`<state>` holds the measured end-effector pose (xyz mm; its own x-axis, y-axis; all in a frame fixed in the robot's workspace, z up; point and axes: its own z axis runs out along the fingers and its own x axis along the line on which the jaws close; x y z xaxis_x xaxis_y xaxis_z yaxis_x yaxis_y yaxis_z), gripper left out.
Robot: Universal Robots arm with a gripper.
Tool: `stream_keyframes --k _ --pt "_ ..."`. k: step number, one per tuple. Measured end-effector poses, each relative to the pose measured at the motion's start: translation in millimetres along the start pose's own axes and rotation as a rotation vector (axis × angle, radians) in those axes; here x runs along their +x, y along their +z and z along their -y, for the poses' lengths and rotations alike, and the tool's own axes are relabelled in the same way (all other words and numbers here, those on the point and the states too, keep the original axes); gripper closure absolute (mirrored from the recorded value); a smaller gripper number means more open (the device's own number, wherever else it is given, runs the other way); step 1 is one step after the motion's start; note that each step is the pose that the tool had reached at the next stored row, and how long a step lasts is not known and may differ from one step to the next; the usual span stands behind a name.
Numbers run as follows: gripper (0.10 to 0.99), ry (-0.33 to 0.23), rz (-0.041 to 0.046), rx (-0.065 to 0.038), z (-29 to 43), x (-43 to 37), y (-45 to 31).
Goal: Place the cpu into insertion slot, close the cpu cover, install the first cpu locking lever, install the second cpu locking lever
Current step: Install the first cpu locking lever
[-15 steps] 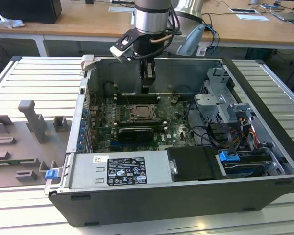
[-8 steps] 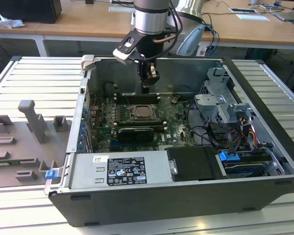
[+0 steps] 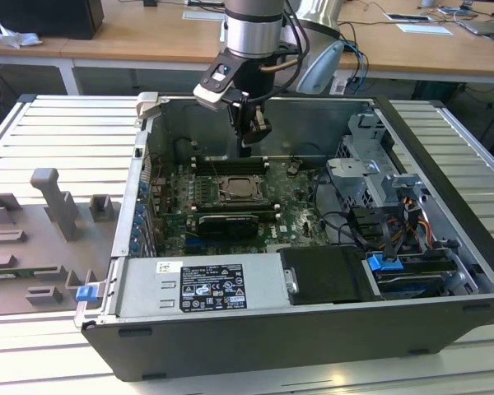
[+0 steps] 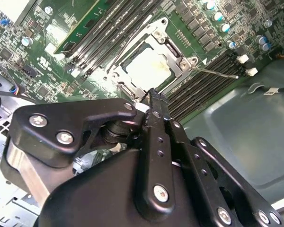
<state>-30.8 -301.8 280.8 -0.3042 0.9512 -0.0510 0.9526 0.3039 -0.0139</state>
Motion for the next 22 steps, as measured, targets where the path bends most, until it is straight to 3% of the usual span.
stream_keyframes --k 10,17,22 --pt "0.98 -0.094 0.0012 -0.005 0.0 0.0 0.1" --pt "0.98 -0.217 0.003 -0.011 0.1 0.0 0.1" --pt "0.98 -0.276 0.004 -0.014 0.2 0.1 0.1"
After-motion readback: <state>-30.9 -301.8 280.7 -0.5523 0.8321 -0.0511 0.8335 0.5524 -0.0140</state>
